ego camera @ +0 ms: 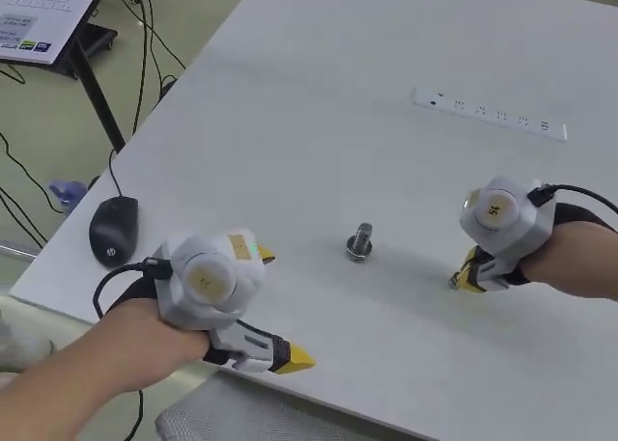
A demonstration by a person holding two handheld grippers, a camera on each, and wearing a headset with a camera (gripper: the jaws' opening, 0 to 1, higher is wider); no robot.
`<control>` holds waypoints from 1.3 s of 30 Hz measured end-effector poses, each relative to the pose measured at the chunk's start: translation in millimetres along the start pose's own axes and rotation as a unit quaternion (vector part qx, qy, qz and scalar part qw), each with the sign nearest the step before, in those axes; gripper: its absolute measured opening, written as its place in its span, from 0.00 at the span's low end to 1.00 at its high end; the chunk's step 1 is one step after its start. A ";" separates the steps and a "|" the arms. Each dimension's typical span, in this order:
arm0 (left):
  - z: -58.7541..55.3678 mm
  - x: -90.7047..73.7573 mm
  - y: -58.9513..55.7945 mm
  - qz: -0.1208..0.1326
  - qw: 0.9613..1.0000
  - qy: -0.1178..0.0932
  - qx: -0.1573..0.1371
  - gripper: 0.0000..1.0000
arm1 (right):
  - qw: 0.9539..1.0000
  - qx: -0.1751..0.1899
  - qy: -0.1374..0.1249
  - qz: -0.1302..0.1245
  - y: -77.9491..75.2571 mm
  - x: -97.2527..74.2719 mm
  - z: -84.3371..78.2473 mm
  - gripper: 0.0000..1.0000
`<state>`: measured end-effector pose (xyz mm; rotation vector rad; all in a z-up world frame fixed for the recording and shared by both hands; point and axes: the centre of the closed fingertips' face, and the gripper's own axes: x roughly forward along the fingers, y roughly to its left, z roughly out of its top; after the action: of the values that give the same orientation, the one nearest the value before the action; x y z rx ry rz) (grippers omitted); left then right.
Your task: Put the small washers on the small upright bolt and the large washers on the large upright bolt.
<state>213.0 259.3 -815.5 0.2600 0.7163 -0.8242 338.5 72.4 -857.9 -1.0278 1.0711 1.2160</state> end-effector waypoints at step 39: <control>5.7 -10.2 -4.5 -0.001 1.000 -0.008 -0.006 0.82 | 0.996 0.035 -0.068 -0.036 -6.5 -31.2 6.8 0.29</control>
<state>207.7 259.6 -804.2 0.2423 0.7064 -0.8226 344.1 72.5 -825.8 -0.9099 0.9554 1.1650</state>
